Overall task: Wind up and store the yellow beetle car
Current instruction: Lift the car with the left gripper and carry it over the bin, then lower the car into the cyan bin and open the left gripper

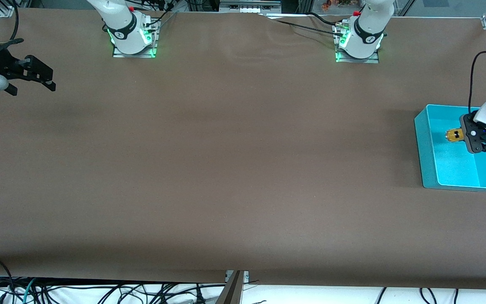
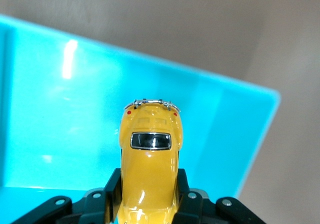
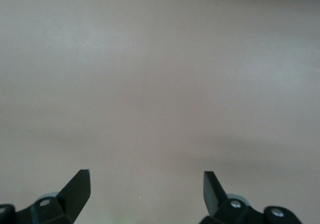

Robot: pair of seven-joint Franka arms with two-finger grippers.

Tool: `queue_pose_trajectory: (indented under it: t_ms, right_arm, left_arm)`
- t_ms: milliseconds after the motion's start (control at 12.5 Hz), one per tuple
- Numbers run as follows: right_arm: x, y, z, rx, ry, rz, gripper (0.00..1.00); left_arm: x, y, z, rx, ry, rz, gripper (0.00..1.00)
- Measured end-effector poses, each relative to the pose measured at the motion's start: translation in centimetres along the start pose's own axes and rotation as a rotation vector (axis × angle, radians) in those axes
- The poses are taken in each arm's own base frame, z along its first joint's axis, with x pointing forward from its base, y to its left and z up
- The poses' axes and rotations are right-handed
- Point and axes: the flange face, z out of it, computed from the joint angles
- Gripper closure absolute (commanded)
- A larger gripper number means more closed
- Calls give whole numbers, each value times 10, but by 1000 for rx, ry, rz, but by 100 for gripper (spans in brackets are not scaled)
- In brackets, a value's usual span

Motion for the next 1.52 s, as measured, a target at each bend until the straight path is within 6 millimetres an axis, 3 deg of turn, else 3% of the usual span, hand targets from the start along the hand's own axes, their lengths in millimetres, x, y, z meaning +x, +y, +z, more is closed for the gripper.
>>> queue_pose_trajectory:
  t_ms: [240,561,641,801,882,962,1362,1523]
  right_arm:
    - [0,0,0,0,0,0,0]
    - [1,1,2,1,-4,2,0]
    - [2,2,3,2,-6,3,0]
    - [2,3,4,3,-8,4,0]
    - [2,3,4,3,-8,5,0]
    - [2,3,5,3,-9,5,0]
    - [1,3,5,4,-20,5,0]
    - [1,3,5,4,-21,5,0]
  left_arm:
    - [-14,-10,43,18,38,31,94]
    - [-20,-16,72,37,63,60,87]
    - [-19,-17,78,39,69,65,81]
    - [-16,-19,94,47,82,83,64]
    - [-15,-20,99,46,86,87,41]
    - [-14,-20,102,45,89,90,0]
    - [-13,-22,95,50,86,105,0]
    - [-15,-24,62,52,69,106,0]
